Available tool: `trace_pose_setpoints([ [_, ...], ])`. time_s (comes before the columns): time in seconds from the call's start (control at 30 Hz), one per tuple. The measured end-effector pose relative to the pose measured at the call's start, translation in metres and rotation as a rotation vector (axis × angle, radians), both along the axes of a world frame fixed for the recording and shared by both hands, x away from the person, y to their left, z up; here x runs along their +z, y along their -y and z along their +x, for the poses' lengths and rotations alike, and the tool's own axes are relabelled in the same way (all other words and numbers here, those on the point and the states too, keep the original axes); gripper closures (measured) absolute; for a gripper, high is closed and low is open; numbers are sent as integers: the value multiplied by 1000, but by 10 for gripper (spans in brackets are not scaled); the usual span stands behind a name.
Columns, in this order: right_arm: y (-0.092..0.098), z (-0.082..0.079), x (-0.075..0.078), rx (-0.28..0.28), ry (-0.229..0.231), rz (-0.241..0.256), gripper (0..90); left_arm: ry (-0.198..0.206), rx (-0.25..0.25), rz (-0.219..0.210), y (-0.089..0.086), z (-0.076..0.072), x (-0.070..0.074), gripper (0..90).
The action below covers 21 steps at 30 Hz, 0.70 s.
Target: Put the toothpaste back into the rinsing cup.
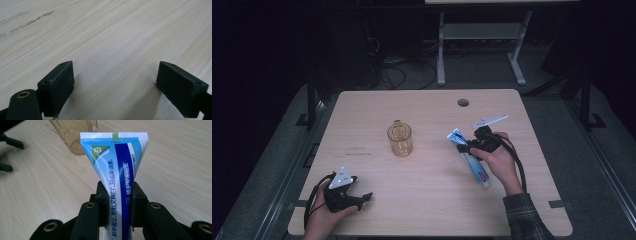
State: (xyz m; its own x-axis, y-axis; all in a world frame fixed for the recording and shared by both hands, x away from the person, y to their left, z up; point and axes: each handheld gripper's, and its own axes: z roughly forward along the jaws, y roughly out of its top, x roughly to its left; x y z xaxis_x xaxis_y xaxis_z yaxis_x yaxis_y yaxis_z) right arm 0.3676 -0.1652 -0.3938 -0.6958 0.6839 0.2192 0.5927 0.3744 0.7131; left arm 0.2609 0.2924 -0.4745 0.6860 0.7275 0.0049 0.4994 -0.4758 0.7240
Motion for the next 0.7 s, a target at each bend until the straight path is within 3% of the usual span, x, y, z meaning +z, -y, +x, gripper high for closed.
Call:
trace_pose_setpoints([
  [0.4,12,-5,14,-5,84,127,732,0,0,1,0,0,0,140],
  [0.7,9,-5,19,7,132,183,731,1,-1,1,0,0,0,140],
])
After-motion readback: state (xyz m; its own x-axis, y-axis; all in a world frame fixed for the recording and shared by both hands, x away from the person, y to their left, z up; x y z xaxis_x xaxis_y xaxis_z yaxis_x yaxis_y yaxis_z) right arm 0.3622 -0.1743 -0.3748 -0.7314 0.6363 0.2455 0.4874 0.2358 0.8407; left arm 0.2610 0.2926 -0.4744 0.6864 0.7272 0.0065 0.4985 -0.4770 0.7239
